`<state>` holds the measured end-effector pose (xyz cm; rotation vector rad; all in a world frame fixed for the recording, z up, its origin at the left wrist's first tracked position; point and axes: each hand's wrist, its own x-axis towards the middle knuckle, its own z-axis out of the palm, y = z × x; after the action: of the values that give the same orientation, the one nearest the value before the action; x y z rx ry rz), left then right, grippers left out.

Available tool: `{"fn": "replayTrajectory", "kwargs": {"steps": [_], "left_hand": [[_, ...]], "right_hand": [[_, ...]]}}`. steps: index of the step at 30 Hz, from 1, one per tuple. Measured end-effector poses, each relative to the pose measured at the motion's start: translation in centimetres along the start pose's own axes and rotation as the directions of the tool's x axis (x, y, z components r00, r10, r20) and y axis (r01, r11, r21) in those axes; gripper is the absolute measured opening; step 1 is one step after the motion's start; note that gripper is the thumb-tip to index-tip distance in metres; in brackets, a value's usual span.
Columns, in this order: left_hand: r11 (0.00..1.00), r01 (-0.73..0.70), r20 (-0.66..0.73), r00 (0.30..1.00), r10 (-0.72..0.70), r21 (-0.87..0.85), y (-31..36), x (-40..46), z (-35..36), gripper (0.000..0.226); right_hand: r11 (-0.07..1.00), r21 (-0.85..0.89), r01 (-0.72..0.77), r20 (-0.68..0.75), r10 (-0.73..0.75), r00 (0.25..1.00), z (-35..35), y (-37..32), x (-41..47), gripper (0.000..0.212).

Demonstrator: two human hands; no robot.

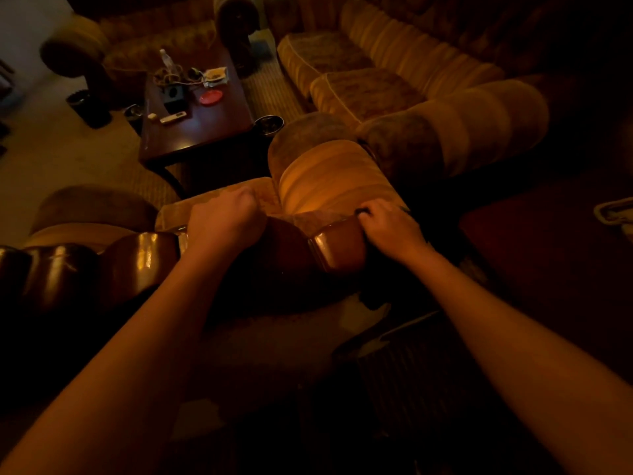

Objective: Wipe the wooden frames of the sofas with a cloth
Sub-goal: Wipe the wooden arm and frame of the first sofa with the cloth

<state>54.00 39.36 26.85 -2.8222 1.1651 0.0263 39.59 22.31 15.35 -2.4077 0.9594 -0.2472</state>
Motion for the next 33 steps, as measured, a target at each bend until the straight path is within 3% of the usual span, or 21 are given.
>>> {"fn": "replayTrajectory", "kwargs": {"steps": [2, 4, 7, 10, 13, 16, 18, 22, 24, 27, 29, 31, 33], "left_hand": [[1.0, -0.005, 0.004, 1.0, 0.005, 0.003, 0.1, 0.0, 0.0, 0.02], [1.0, -0.018, -0.021, 1.0, 0.019, 0.012, 0.2, -0.2, -0.1, 0.016], [0.999, -0.036, -0.051, 0.998, 0.036, 0.002, 0.2, -0.5, -0.1, 0.011], [0.999, -0.049, -0.072, 0.996, 0.049, 0.001, 0.1, -0.6, 0.0, 0.011], [0.999, -0.049, -0.048, 0.998, 0.048, -0.008, 0.2, -0.5, -0.1, 0.009], [0.998, -0.057, -0.034, 0.998, 0.056, -0.026, 0.2, -0.5, -0.3, 0.008], [0.997, -0.053, -0.042, 0.998, 0.051, -0.049, 0.1, -0.4, -0.3, 0.008], [0.991, -0.033, -0.023, 0.999, 0.03, -0.129, 0.0, -0.4, -0.2, 0.004], [0.985, -0.038, -0.023, 0.999, 0.035, -0.165, 0.0, -0.4, -0.2, 0.003], [0.977, -0.051, -0.063, 0.997, 0.039, -0.205, 0.2, -0.9, -0.6, 0.019], [0.951, -0.04, -0.102, 0.995, 0.009, -0.306, 0.2, -1.2, -1.0, 0.032], [0.865, -0.018, -0.126, 0.991, -0.052, -0.502, -0.3, -1.2, -1.2, 0.037], [0.717, -0.011, -0.134, 0.984, -0.115, -0.697, -1.0, -1.3, -1.7, 0.04]], "right_hand": [[0.942, -0.199, 0.271, -0.136, -0.3, 0.944, 1.5, -3.5, -2.7, 0.036], [0.902, -0.179, 0.394, -0.082, -0.413, 0.907, 2.5, -5.5, -4.4, 0.036], [0.913, -0.188, 0.362, -0.009, -0.37, 0.929, 1.9, -5.0, -3.2, 0.041], [0.962, -0.244, 0.119, 0.123, -0.091, 0.988, 0.4, -2.0, 1.5, 0.044], [0.989, -0.018, -0.149, 0.238, 0.149, 0.96, -1.1, 0.9, 3.5, 0.045], [0.925, 0.235, -0.299, 0.19, 0.258, 0.947, -1.4, 2.5, 2.2, 0.045], [0.875, 0.383, -0.297, 0.094, 0.283, 0.955, -1.3, 2.1, 0.1, 0.043], [0.817, 0.564, -0.117, -0.201, 0.273, 0.941, 0.2, -0.2, -4.6, 0.048], [0.835, 0.547, -0.068, -0.278, 0.258, 0.925, 1.1, -2.4, -6.2, 0.054], [0.891, 0.453, 0.032, -0.231, 0.082, 0.97, 3.3, -7.2, -6.9, 0.059], [0.791, 0.61, 0.033, -0.121, 0.052, 0.991, 4.1, -10.1, -6.9, 0.058], [0.516, 0.855, -0.045, -0.011, 0.105, 0.994, 3.2, -10.6, -6.6, 0.047], [0.309, 0.95, -0.05, -0.017, 0.211, 0.977, 1.7, -8.7, -6.4, 0.034]]}}
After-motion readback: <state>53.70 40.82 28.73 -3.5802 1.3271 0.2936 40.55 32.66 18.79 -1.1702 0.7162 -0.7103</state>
